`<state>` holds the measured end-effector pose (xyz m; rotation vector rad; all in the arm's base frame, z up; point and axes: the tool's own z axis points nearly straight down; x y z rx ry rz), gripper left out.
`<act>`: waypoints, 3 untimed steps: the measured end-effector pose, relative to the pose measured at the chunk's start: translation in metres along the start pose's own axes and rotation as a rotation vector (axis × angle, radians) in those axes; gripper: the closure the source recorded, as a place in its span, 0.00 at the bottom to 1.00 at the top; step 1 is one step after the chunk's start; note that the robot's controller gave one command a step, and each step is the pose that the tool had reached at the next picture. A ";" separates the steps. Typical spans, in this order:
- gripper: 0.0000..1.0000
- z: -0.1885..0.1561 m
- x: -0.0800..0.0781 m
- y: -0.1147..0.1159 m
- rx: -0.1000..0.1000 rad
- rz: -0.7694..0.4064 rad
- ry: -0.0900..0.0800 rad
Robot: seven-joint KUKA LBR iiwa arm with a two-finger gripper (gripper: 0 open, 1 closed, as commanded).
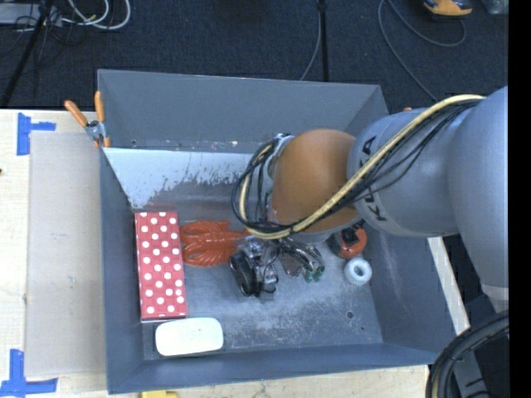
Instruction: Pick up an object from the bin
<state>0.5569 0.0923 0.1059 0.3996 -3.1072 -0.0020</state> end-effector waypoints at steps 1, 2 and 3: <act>1.00 -0.010 -0.001 0.000 0.001 0.000 -0.003; 1.00 -0.021 0.001 0.000 -0.001 0.001 0.006; 1.00 -0.041 0.001 0.001 -0.001 0.003 0.005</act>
Offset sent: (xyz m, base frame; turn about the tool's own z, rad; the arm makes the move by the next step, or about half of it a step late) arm 0.0000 0.0000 0.0925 0.0000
